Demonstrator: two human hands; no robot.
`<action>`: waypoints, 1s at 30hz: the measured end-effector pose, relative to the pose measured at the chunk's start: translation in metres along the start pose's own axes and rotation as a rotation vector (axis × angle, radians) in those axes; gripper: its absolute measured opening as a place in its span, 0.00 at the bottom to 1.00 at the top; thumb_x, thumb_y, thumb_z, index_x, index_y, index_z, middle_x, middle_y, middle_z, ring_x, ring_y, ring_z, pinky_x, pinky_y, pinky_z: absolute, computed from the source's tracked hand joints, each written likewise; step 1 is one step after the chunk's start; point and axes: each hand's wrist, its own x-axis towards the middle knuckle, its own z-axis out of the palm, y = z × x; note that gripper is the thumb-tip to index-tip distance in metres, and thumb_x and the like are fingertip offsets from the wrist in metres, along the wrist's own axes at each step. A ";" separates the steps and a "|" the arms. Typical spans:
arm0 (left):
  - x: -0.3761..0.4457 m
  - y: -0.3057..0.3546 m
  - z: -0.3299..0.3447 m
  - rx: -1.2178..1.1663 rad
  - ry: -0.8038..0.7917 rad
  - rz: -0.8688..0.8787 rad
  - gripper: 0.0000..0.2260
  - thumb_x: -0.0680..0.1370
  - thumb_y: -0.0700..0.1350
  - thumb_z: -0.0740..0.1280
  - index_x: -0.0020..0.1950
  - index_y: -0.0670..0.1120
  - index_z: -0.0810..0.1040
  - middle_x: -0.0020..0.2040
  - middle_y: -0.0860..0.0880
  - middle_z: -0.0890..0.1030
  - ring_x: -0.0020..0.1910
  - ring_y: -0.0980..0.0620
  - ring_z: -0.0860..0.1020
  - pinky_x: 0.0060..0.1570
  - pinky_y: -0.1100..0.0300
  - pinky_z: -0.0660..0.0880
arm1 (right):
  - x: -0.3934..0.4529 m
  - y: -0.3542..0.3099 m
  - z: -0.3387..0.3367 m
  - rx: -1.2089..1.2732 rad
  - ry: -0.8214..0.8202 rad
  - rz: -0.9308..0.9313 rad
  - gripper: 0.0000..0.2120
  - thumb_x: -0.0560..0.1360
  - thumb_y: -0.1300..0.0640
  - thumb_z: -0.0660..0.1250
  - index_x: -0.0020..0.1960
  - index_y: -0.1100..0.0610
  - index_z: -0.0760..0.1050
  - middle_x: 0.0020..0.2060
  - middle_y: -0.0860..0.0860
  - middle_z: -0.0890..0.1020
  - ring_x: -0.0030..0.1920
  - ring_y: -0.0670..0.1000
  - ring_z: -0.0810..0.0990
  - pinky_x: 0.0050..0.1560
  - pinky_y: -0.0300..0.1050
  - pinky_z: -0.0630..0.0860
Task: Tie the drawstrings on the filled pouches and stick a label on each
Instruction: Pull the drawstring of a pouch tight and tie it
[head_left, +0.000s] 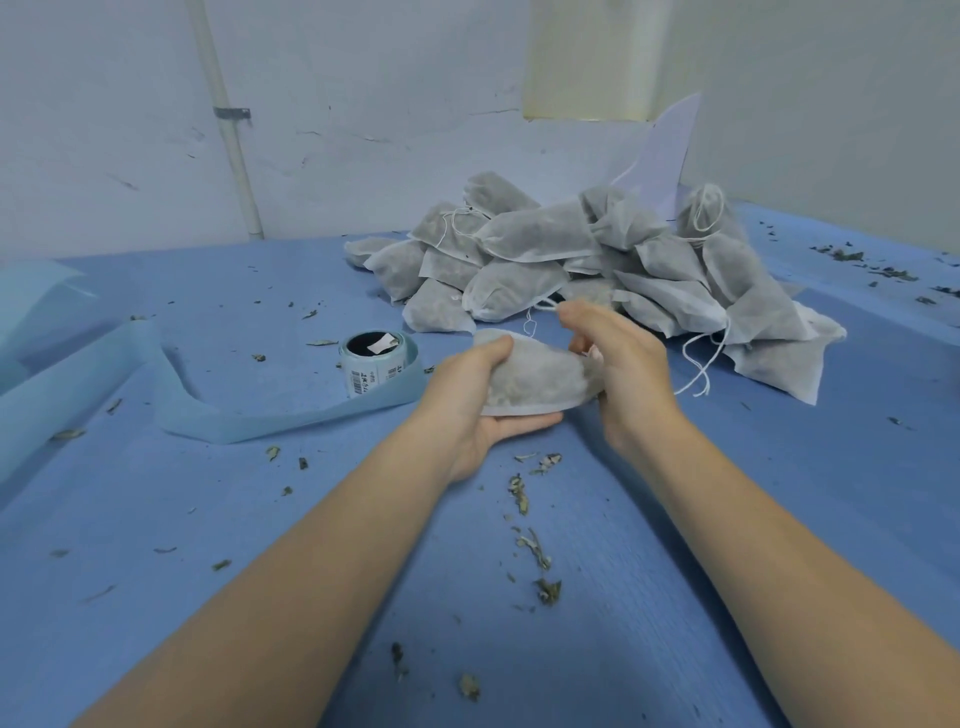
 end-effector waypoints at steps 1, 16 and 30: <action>-0.001 0.000 -0.001 -0.004 -0.002 0.013 0.14 0.79 0.47 0.63 0.59 0.39 0.74 0.52 0.39 0.82 0.47 0.41 0.82 0.37 0.47 0.81 | -0.002 -0.001 0.000 -0.034 -0.065 -0.022 0.10 0.70 0.59 0.73 0.31 0.49 0.81 0.28 0.42 0.78 0.30 0.41 0.74 0.30 0.31 0.70; 0.004 0.016 -0.005 0.329 0.260 0.415 0.15 0.78 0.48 0.64 0.60 0.40 0.76 0.57 0.40 0.79 0.57 0.40 0.77 0.59 0.43 0.73 | 0.000 -0.004 0.016 -0.107 -0.185 -0.074 0.08 0.79 0.50 0.62 0.46 0.49 0.78 0.41 0.40 0.83 0.42 0.34 0.80 0.46 0.29 0.73; 0.013 0.087 -0.073 0.331 0.674 0.485 0.10 0.77 0.50 0.64 0.49 0.44 0.73 0.52 0.45 0.77 0.56 0.42 0.77 0.57 0.47 0.75 | 0.018 0.032 0.084 -0.735 -0.599 -0.115 0.34 0.68 0.57 0.77 0.71 0.56 0.69 0.52 0.45 0.79 0.42 0.43 0.76 0.50 0.29 0.71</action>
